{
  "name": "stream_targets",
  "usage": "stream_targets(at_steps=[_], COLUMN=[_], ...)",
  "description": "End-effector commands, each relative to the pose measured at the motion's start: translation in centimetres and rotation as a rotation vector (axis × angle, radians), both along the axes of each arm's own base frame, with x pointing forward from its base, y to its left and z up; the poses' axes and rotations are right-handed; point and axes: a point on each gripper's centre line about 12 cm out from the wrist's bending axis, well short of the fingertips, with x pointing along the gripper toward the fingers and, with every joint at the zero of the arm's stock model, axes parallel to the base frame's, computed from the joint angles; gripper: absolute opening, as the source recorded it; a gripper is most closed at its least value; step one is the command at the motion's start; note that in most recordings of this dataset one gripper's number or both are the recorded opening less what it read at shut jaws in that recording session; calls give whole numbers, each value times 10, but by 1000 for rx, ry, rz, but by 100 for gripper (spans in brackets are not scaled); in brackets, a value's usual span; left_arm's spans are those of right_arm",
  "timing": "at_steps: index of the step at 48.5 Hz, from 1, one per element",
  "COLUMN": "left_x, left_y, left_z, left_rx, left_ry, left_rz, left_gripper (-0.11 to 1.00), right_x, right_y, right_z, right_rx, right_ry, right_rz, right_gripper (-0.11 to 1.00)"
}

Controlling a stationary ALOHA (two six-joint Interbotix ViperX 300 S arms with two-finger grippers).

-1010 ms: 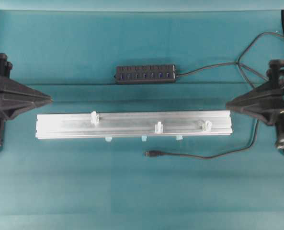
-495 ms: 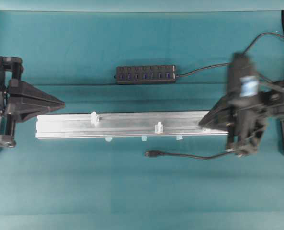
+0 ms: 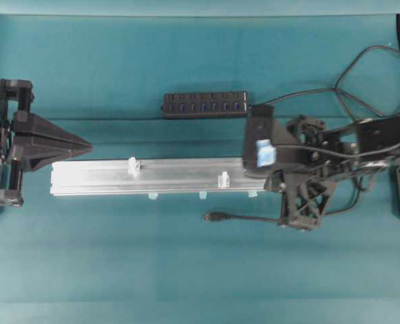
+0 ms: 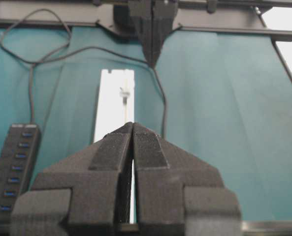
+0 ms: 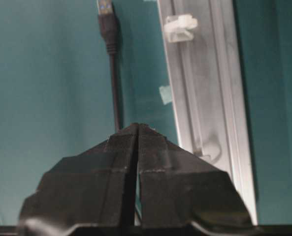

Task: Pass the USB cable through three rings with both arms.
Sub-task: 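Move the right gripper toward the USB-A plug near the rail's right end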

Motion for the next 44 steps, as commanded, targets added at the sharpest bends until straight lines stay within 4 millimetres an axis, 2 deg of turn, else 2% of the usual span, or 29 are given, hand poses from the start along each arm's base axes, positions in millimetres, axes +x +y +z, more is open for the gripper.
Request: stream_targets(at_steps=[1, 8, 13, 18, 27, 29, 30, 32, 40, 44], left_x=[2, 2, 2, 2, 2, 2, 2, 2, 2, 2], left_y=[1, 1, 1, 1, 0, 0, 1, 1, 1, 1], left_z=[11, 11, 11, 10, 11, 10, 11, 11, 11, 10], left_rx=[3, 3, 3, 3, 5, 3, 3, 3, 3, 3], left_ry=[-28, -29, -29, -26, -28, -28, -28, -28, -29, -26], left_rz=[3, 3, 3, 3, 1, 1, 3, 3, 3, 3], left_gripper=[2, 2, 2, 2, 2, 2, 2, 2, 2, 2], right_x=[9, 15, 15, 16, 18, 19, 19, 20, 20, 22], right_y=[1, 2, 2, 2, 2, 2, 2, 3, 2, 2], right_z=[7, 3, 0, -2, -10, -10, -11, -11, -13, -15], right_rx=[-8, -18, -24, -22, -29, -29, -29, -28, -29, -28], right_ry=[-17, -5, 0, 4, 28, 31, 32, 33, 40, 46], right_rz=[20, 51, 64, 60, 67, 67, 68, 65, 65, 62], right_gripper=[-9, -6, 4, 26, 79, 87, 88, 80, 32, 12])
